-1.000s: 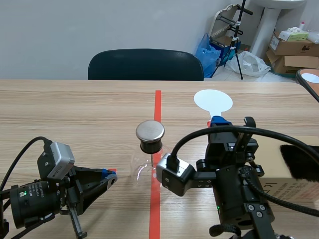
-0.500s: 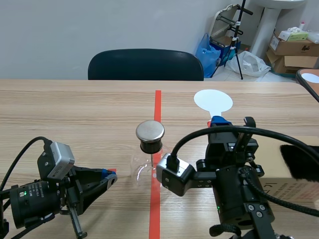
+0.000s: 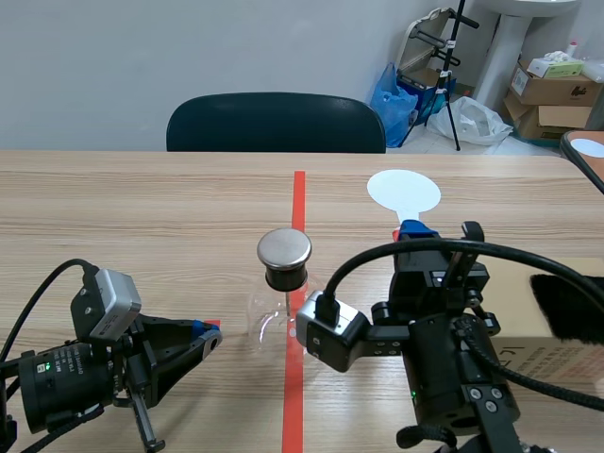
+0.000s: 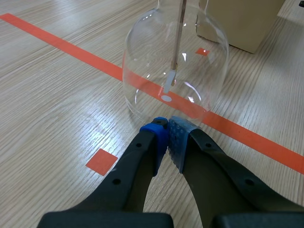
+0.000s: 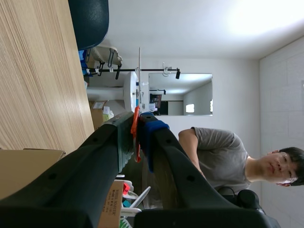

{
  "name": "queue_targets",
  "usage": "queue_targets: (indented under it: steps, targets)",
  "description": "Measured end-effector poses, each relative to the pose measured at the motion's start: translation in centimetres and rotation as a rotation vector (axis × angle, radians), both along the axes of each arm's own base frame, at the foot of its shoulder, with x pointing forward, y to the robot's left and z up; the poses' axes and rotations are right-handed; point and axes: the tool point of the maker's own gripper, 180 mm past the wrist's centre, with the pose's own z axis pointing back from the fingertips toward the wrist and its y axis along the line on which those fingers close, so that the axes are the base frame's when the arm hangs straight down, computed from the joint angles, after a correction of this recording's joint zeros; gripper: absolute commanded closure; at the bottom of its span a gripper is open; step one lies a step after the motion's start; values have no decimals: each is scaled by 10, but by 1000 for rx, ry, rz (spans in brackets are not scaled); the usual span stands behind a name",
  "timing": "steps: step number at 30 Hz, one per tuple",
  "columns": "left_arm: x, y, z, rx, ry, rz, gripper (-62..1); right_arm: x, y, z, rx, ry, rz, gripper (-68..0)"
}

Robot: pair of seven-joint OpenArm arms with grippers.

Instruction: Do the electroscope experiment

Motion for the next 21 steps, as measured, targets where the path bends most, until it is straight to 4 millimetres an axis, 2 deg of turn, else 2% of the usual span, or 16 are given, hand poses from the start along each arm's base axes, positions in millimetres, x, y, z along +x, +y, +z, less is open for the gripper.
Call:
queue_targets:
  steps: [9,21]
  targets:
    - [0,0,0,0,0,0,-32,-10,1,-8,2,32,8,-17]
    - [0,0,0,0,0,0,-32,-20,39,-9,-12,31,228,-17]
